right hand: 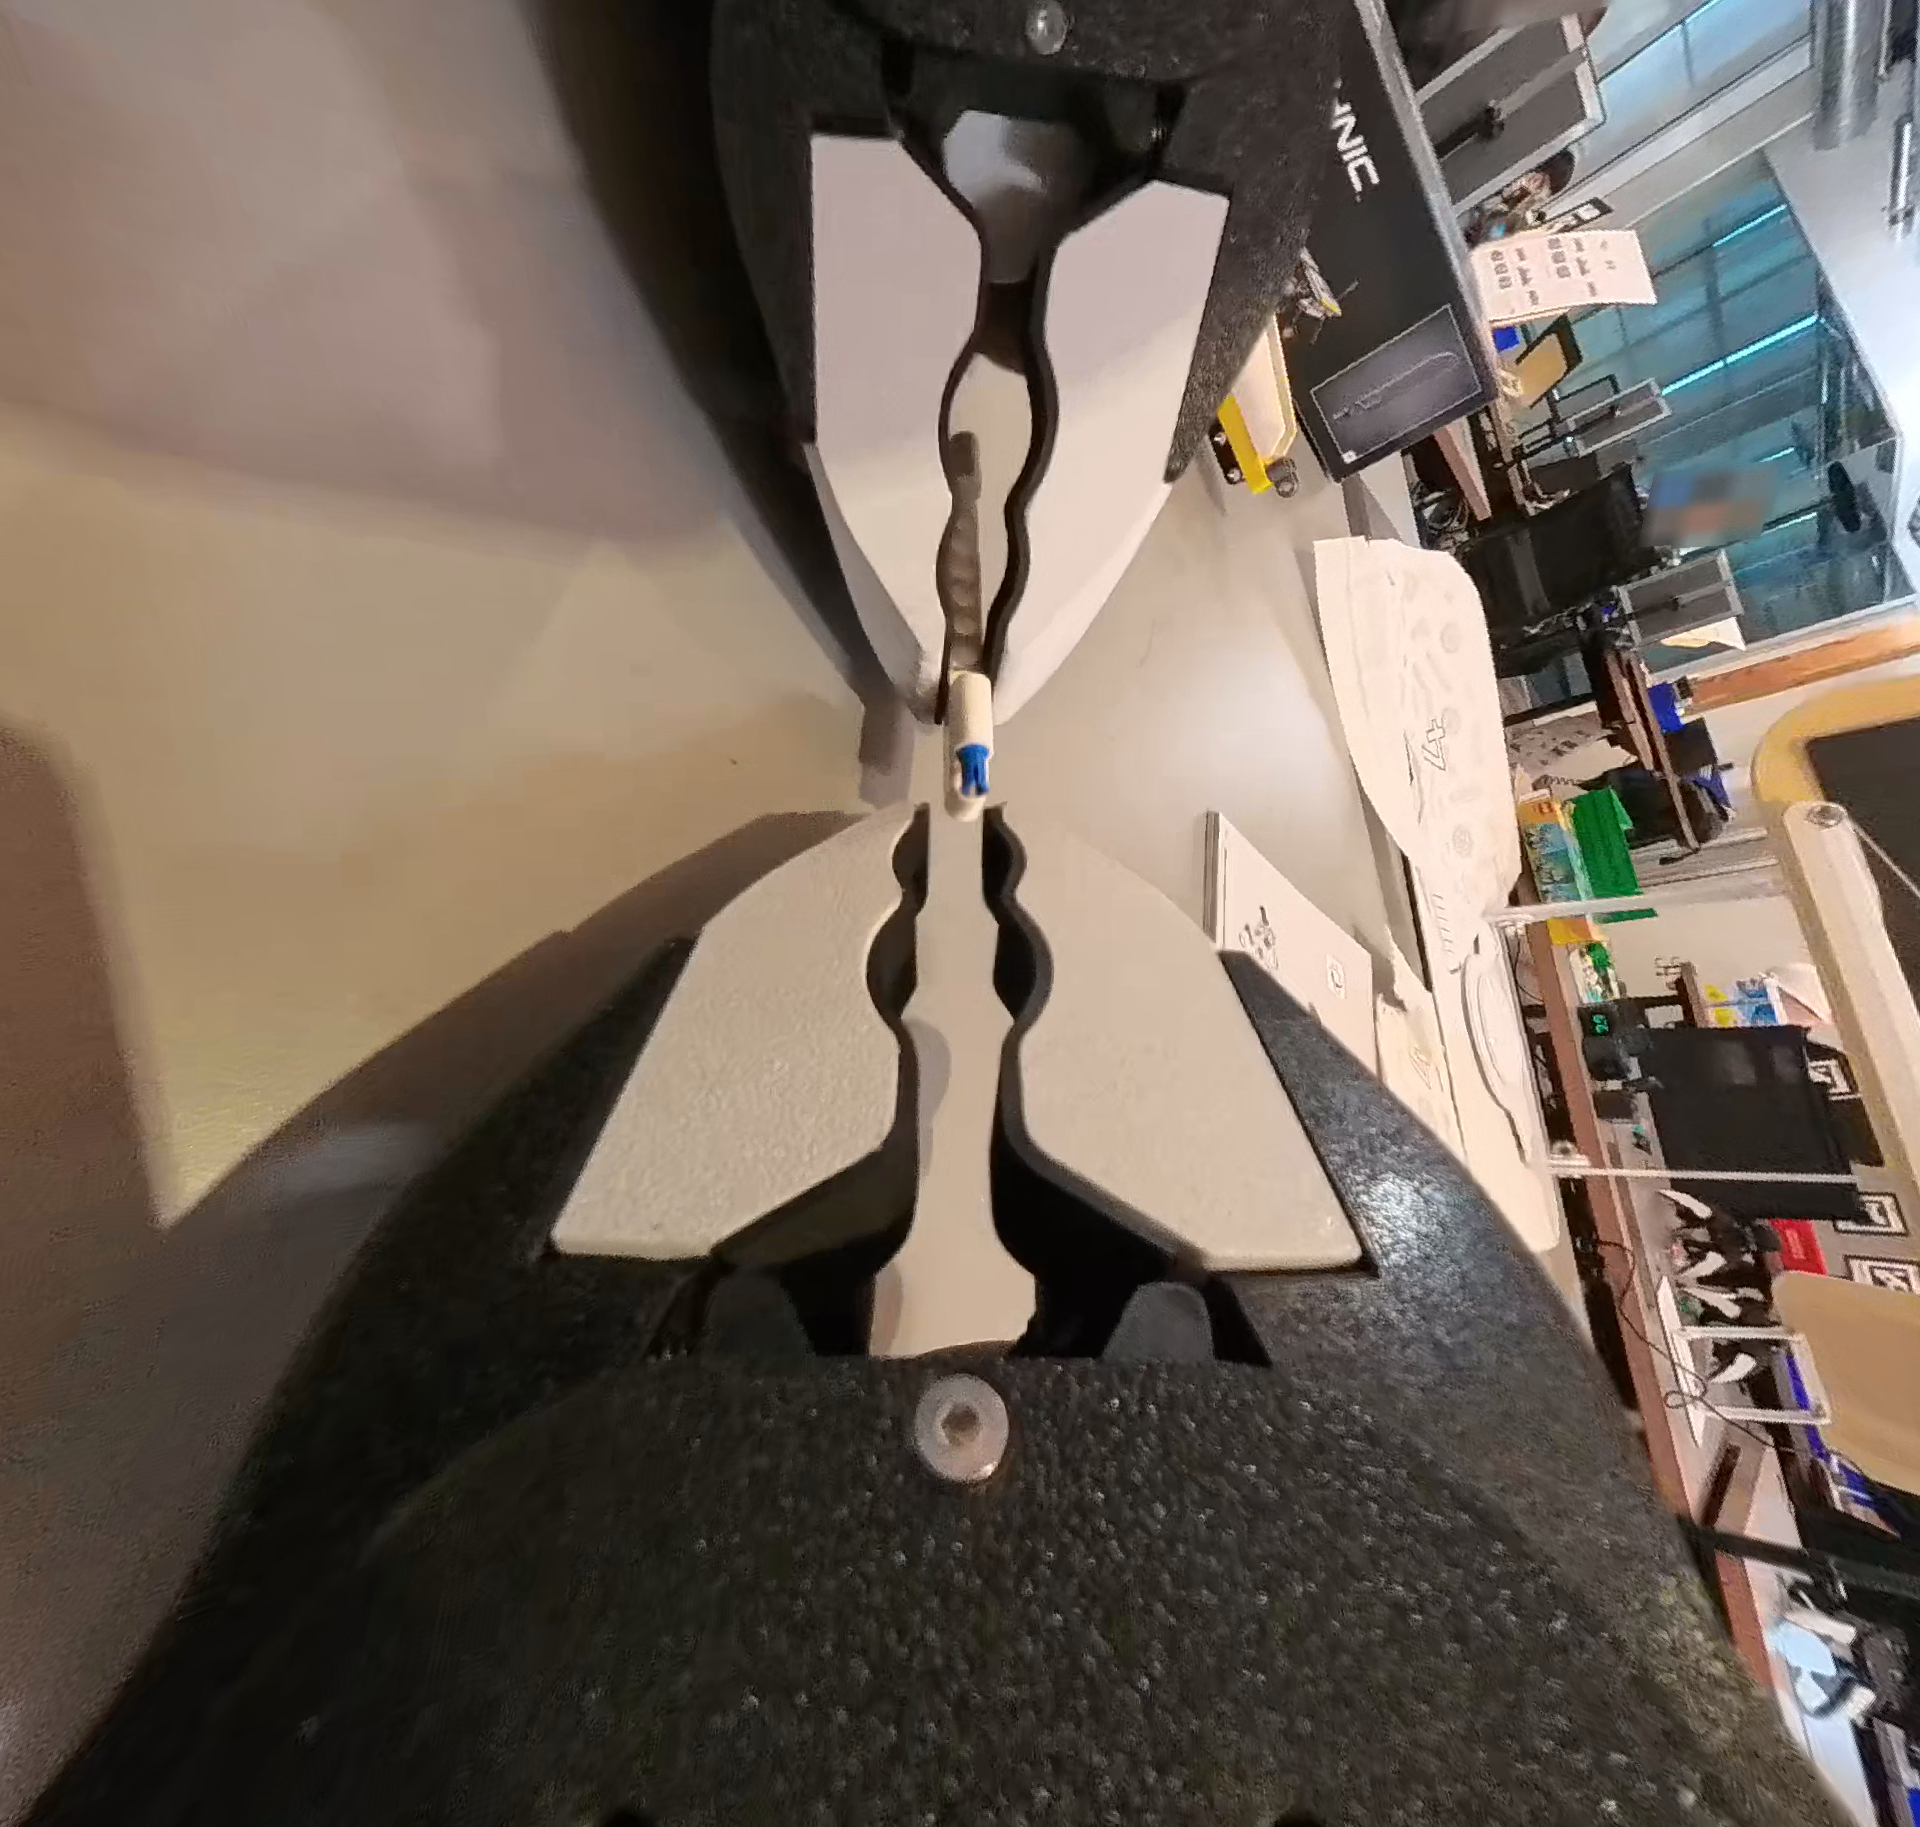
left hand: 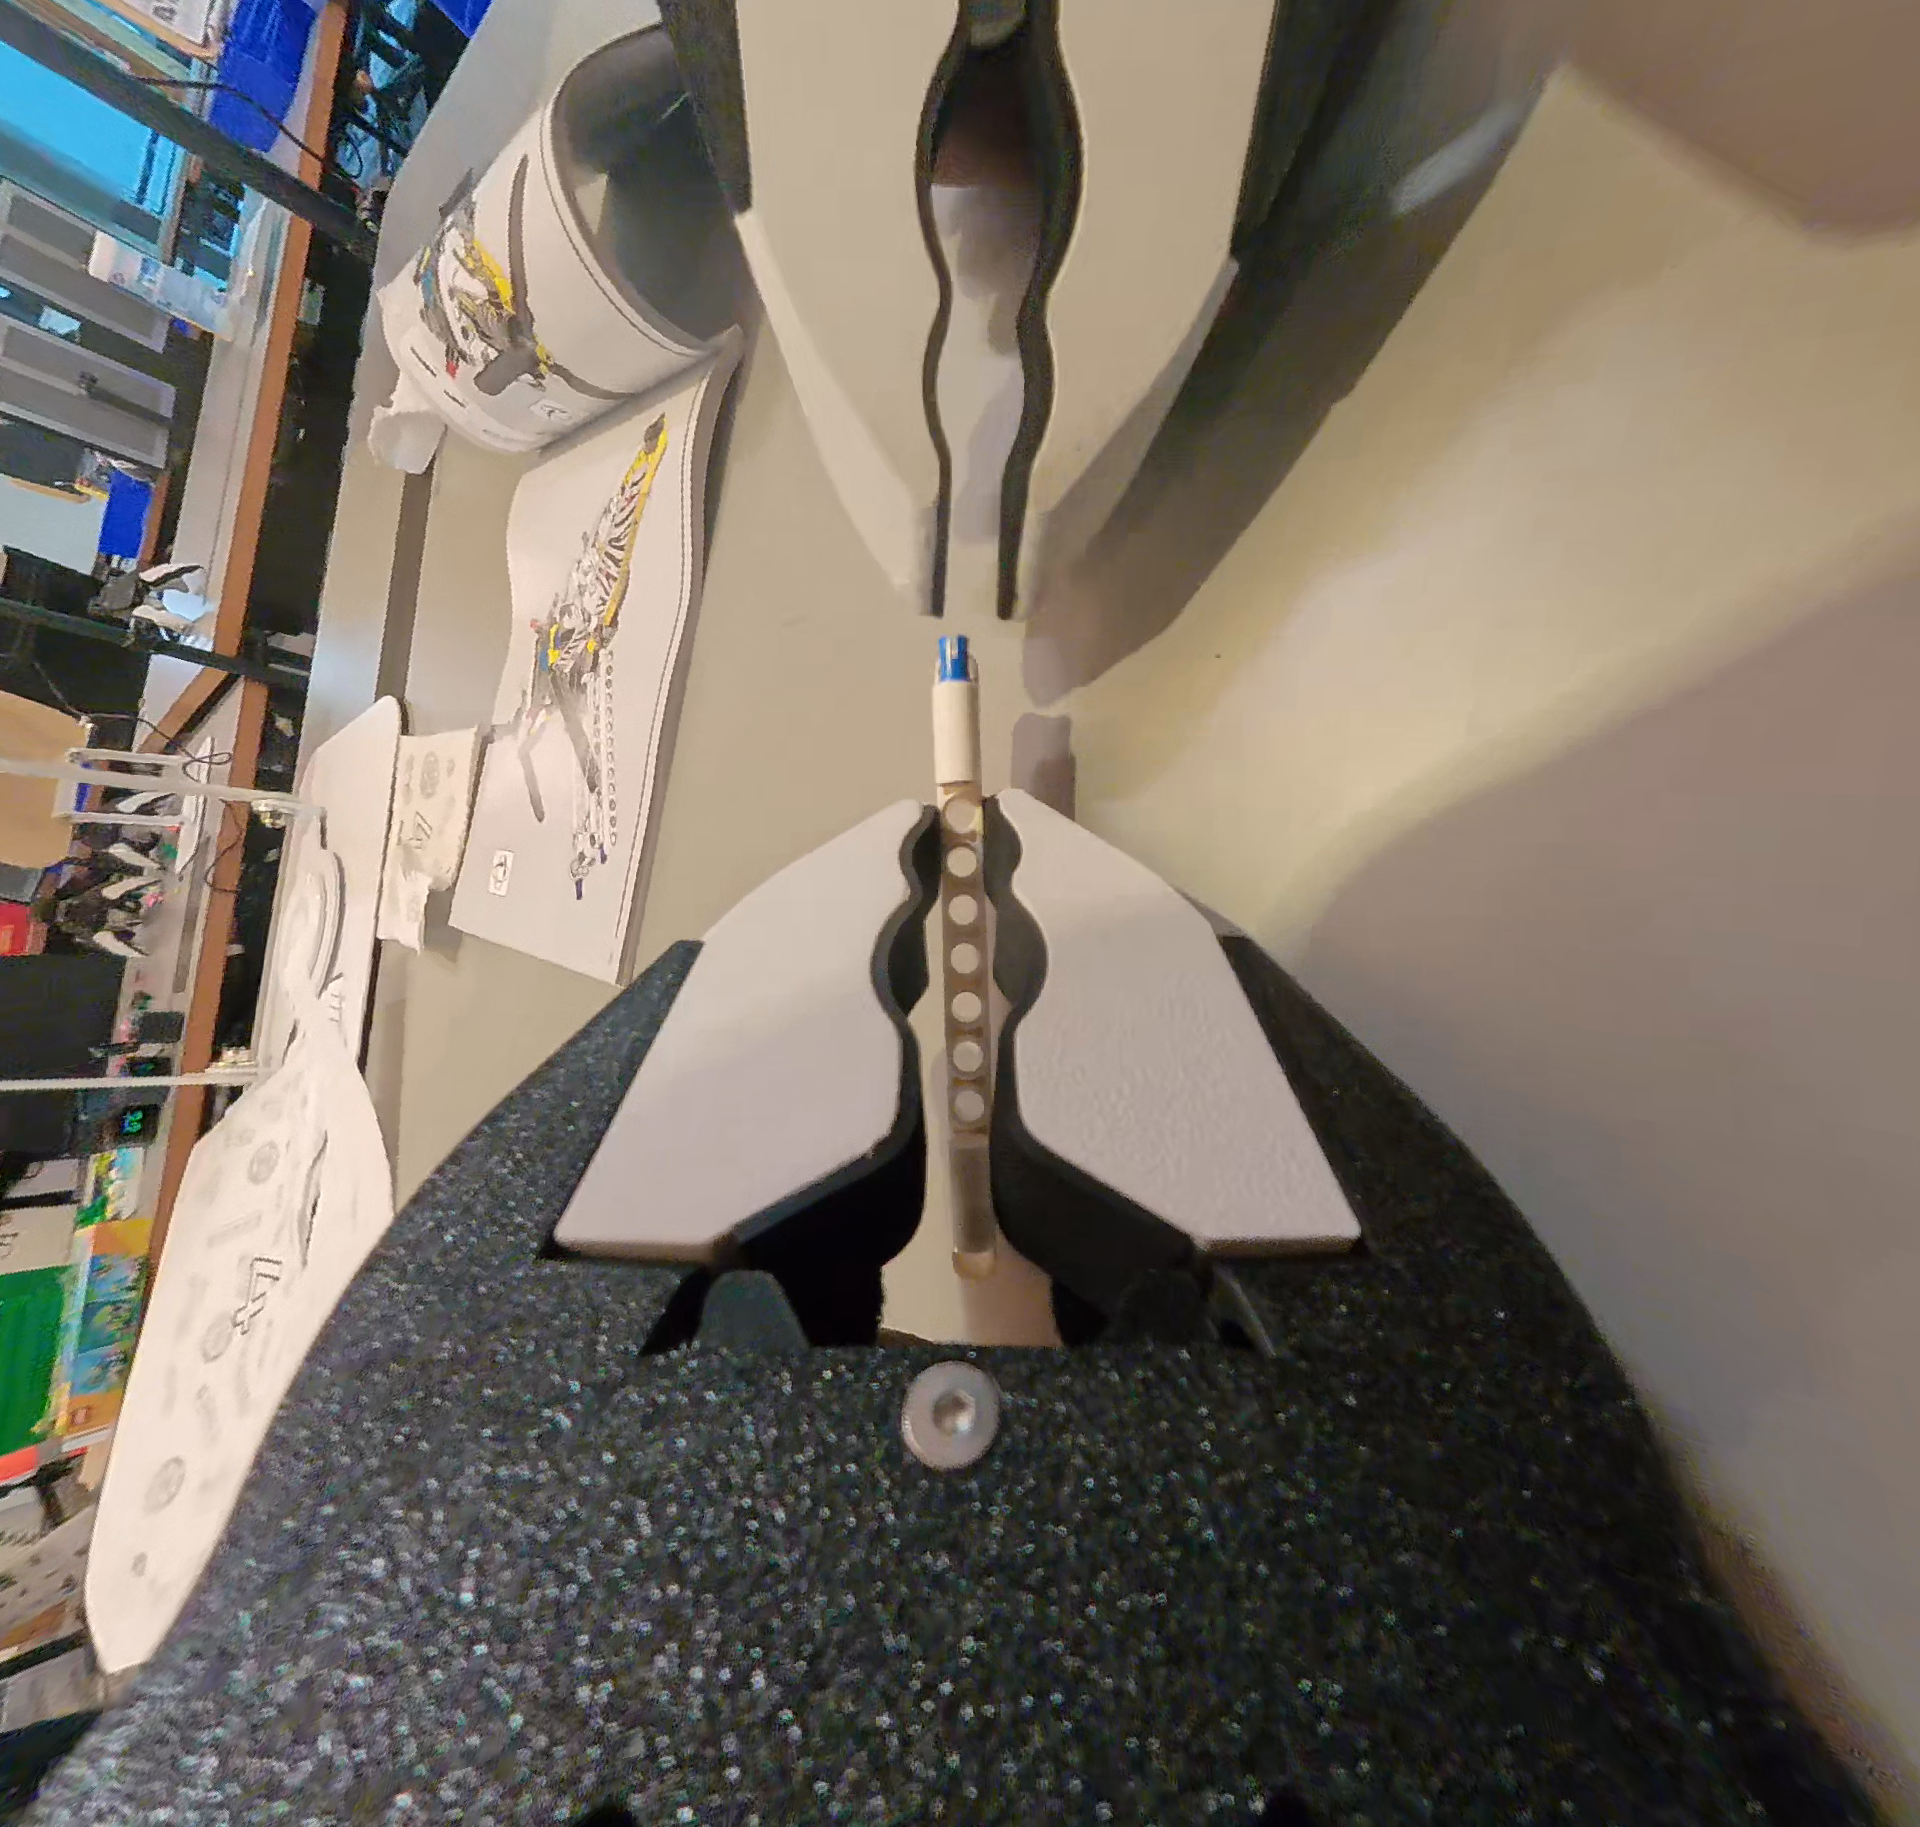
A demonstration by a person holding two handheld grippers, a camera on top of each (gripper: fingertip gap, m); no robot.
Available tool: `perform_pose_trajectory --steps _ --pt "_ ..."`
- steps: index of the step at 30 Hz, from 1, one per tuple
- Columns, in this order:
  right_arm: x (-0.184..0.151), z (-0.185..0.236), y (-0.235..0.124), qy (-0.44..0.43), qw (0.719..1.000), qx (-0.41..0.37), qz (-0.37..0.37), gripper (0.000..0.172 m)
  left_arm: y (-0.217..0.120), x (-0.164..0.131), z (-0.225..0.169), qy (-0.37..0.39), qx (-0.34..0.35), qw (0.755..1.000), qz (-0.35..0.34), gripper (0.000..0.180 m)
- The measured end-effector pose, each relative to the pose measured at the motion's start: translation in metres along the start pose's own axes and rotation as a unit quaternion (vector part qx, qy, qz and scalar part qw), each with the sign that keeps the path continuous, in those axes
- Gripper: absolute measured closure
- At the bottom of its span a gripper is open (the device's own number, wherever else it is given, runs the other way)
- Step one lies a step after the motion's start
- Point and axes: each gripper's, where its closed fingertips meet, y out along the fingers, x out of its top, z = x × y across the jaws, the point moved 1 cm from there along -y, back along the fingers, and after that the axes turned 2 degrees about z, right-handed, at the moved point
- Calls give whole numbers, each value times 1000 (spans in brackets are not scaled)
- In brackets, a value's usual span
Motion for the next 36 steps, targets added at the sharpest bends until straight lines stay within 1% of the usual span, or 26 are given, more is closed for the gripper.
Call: perform_pose_trajectory --steps 2,6,8,10,17,18,20,22,25,26,27,28,36 --pt "2 -1 0 3 1000 -3 -3 159 0 1 -1 4 -2 1000 2 171" --pt "7 -2 1 2 1000 -10 -11 158 1 3 -3 11 -4 1000 3 171" --pt "8 0 2 -4 1000 -8 -11 161 1 4 -4 10 -5 1000 0 171" --pt "9 1 4 -11 1000 -5 -9 167 1 5 -4 12 -5 1000 0 171" --pt "7 4 1 -7 1000 7 2 169 -2 7 -6 16 -5 1000 -26 171" --pt "6 3 -1 -5 1000 5 5 172 -2 7 -7 17 -5 999 -29 171" --pt "-10 -2 -5 -8 999 -10 37 172 -5 -5 0 17 10 1000 -10 171" --pt "-20 -8 -11 10 999 -17 34 172 -8 -11 5 -9 5 1000 -15 171" --pt "-8 -9 -11 17 1000 -20 -5 172 -4 -7 3 6 5 1000 -10 171" --pt "-6 -6 -7 11 1000 -19 1 168 -4 -4 1 7 -1 1000 -14 171" --pt "-5 -4 -4 1 1000 -19 8 161 -3 -2 0 6 -4 1000 -14 171" --pt "-2 -2 -2 -5 1000 -20 9 159 -2 -1 -1 10 -6 1000 -11 171" --pt "5 5 3 -14 1000 -12 11 160 0 8 -8 20 -12 1000 -11 171"
